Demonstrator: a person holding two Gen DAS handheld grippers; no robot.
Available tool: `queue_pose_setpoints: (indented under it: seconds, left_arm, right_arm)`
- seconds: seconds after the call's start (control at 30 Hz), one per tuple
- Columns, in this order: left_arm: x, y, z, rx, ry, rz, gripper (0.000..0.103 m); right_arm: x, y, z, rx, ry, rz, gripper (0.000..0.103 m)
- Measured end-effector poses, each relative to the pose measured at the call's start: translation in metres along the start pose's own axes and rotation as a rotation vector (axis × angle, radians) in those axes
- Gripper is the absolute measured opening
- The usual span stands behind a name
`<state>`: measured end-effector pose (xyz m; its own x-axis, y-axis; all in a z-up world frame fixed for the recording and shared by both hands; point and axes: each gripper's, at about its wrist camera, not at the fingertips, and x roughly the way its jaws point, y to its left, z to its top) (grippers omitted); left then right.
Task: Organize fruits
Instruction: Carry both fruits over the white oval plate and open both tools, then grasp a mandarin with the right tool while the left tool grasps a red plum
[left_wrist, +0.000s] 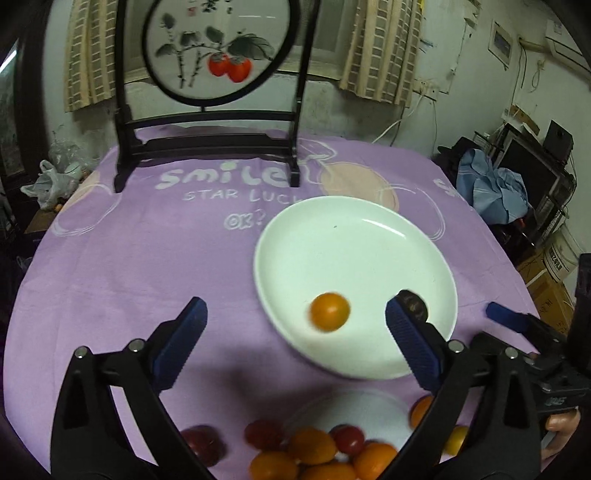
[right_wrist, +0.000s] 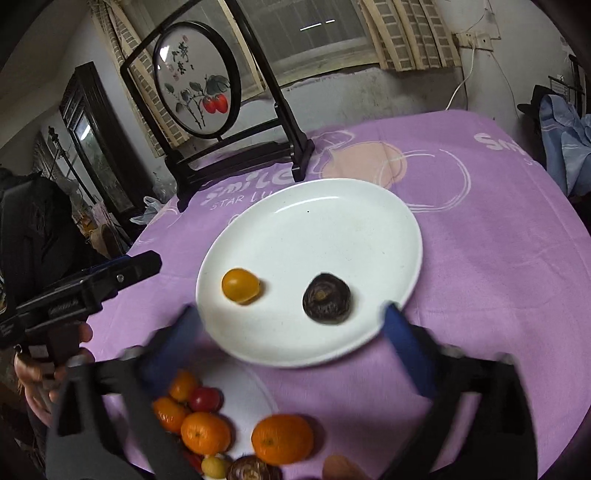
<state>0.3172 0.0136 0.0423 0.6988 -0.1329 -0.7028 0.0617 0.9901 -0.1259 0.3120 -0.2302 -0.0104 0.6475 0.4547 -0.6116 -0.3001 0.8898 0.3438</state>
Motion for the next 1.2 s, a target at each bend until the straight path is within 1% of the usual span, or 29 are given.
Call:
queue_pose_setpoints:
  seconds: [0.07, 0.17, 0.2, 0.3, 0.4, 0.47, 0.53, 0.57, 0.63, 0.73, 0.77, 0.8, 0.9, 1.0, 1.07, 1.13, 1.2]
  left_arm:
    - [-0.005, 0.011, -0.014, -0.002, -0.004, 0.016, 0.1]
    - [-0.011, 0.036, -0.042, -0.017, -0.001, 0.083, 0.1]
    - [-0.014, 0.045, -0.051, -0.029, 0.003, 0.104, 0.1]
    - [-0.022, 0.067, -0.072, -0.057, 0.026, 0.131, 0.1]
    - [-0.03, 0.082, -0.082, -0.089, 0.013, 0.169, 0.1]
    - [-0.032, 0.09, -0.086, -0.123, 0.016, 0.176, 0.1]
    - [-0.03, 0.096, -0.089, -0.15, 0.034, 0.167, 0.1]
    - [-0.029, 0.096, -0.09, -0.152, 0.039, 0.164, 0.1]
    - [-0.031, 0.095, -0.094, -0.14, 0.034, 0.168, 0.1]
    - [-0.036, 0.09, -0.1, -0.1, 0.014, 0.196, 0.1]
    - [-0.037, 0.087, -0.101, -0.088, 0.009, 0.203, 0.1]
    - [-0.038, 0.086, -0.102, -0.079, 0.006, 0.204, 0.1]
    - [-0.038, 0.083, -0.105, -0.062, 0.008, 0.195, 0.1]
    - [-0.038, 0.084, -0.107, -0.06, 0.012, 0.196, 0.1]
    - [-0.038, 0.086, -0.108, -0.067, 0.016, 0.196, 0.1]
    - [-0.037, 0.089, -0.108, -0.075, 0.021, 0.195, 0.1]
    - [-0.036, 0.09, -0.109, -0.082, 0.028, 0.195, 0.1]
  right_arm:
    - [-0.006, 0.002, -0.007, -0.018, 0.013, -0.011, 0.102]
    - [-0.01, 0.005, -0.027, -0.035, 0.042, -0.016, 0.102]
    - [-0.009, 0.005, -0.032, -0.034, 0.066, -0.013, 0.102]
    - [-0.005, 0.002, -0.048, -0.004, 0.119, 0.021, 0.102]
    - [0.0, 0.003, -0.057, 0.002, 0.156, 0.037, 0.101]
    - [0.005, 0.007, -0.061, -0.019, 0.176, 0.018, 0.095]
    - [0.01, 0.011, -0.064, -0.05, 0.188, -0.003, 0.085]
    - [0.011, 0.013, -0.065, -0.064, 0.191, -0.012, 0.084]
    - [0.013, 0.017, -0.068, -0.093, 0.191, -0.038, 0.078]
    - [0.014, 0.018, -0.071, -0.117, 0.189, -0.065, 0.074]
    - [0.014, 0.019, -0.072, -0.122, 0.187, -0.072, 0.068]
    - [0.015, 0.019, -0.073, -0.128, 0.189, -0.077, 0.066]
    - [0.018, 0.022, -0.075, -0.147, 0.2, -0.082, 0.066]
    - [0.021, 0.027, -0.078, -0.175, 0.206, -0.091, 0.061]
    - [0.022, 0.028, -0.08, -0.19, 0.208, -0.102, 0.048]
    - [0.022, 0.027, -0.08, -0.184, 0.209, -0.089, 0.046]
    - [0.021, 0.026, -0.08, -0.174, 0.208, -0.085, 0.045]
